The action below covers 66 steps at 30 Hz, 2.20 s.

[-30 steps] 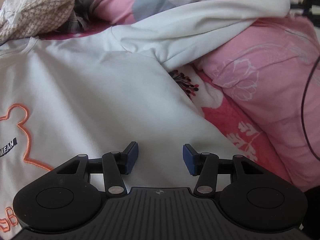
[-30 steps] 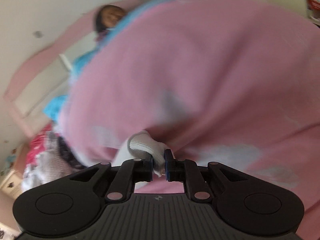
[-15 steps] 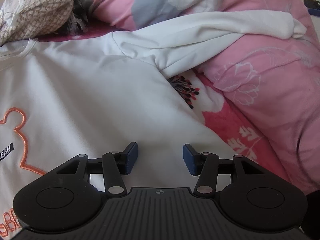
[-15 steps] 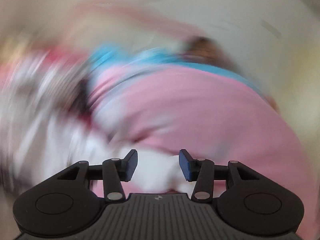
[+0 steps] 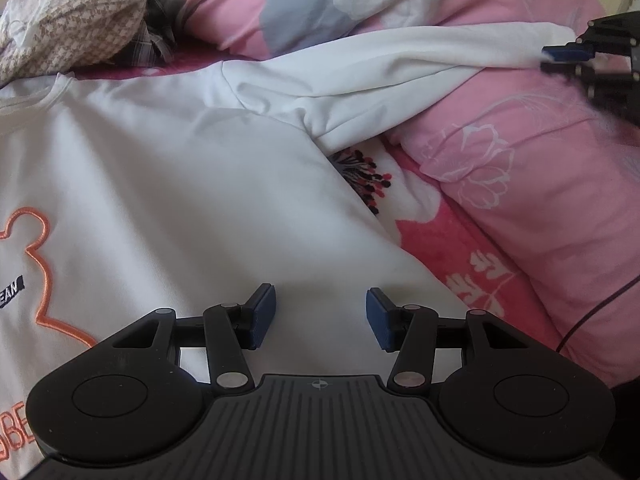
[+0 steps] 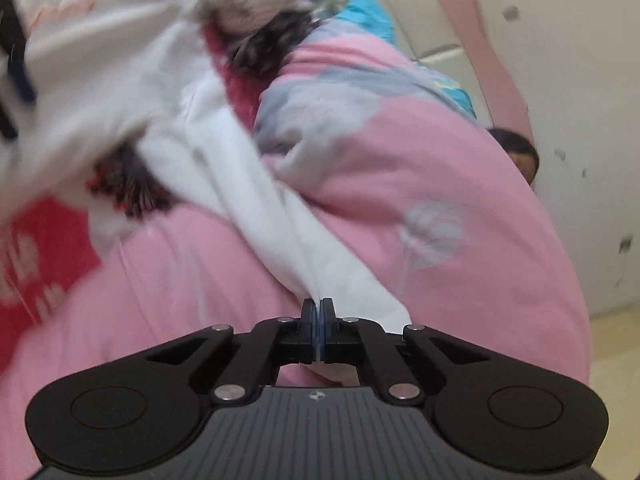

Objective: Fold clothes

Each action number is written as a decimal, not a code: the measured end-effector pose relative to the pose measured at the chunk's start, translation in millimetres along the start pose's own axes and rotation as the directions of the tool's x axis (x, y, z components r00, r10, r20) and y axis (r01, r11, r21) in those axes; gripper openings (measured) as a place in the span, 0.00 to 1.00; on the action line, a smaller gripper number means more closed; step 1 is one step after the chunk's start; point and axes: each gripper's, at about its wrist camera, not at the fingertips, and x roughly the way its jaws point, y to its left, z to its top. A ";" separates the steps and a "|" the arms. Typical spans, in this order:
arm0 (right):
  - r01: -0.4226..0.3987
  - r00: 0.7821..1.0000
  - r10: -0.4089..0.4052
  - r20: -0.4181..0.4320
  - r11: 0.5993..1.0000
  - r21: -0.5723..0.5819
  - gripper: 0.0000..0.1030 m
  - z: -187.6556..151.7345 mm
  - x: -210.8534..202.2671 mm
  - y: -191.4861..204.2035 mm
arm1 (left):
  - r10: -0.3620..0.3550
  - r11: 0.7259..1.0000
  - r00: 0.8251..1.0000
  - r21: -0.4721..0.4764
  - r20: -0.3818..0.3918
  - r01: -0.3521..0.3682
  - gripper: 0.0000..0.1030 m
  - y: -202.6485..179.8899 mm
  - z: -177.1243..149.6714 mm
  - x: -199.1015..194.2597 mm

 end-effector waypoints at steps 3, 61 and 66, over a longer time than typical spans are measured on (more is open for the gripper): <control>-0.141 0.988 0.119 0.100 0.956 0.259 0.01 14.1 -28.0 -40.4 | -0.009 1.000 1.000 -0.007 0.003 0.009 0.49 2.0 0.3 0.8; -0.388 0.733 0.642 0.224 0.125 0.913 0.42 1.1 147.5 75.6 | -0.051 0.995 0.999 -0.081 0.010 0.052 0.51 7.1 -32.0 -75.0; -0.398 0.735 0.642 0.218 0.148 0.905 0.07 1.4 146.7 91.8 | -0.023 0.992 0.999 -0.126 0.023 0.026 0.51 26.3 -36.3 -84.2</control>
